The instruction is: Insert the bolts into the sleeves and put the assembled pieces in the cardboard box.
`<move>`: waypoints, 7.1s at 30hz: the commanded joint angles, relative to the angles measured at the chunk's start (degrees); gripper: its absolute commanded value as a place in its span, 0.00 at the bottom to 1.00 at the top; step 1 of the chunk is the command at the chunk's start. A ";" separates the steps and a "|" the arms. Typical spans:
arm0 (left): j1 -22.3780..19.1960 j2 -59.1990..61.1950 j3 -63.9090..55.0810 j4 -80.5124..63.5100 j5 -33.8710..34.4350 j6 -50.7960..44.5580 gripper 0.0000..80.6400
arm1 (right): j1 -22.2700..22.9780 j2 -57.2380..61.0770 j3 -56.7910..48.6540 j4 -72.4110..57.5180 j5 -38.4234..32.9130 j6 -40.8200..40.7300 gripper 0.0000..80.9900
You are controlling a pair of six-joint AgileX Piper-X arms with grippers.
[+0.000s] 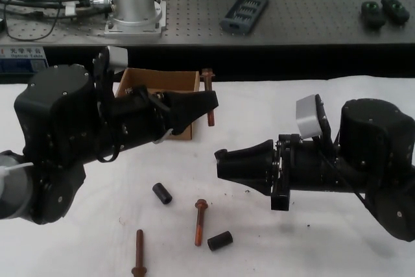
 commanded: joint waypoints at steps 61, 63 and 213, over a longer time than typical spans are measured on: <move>1.16 0.01 -0.56 3.51 10.52 4.59 0.01 | 1.04 5.73 -0.28 -25.14 7.40 22.79 0.06; 1.16 0.01 -0.56 3.90 10.34 4.12 0.01 | 1.04 5.73 -0.47 -27.59 7.58 24.66 0.06; 15.65 -49.96 4.10 81.25 -12.65 16.08 0.00 | 7.59 22.56 -71.61 98.45 35.00 -8.52 0.31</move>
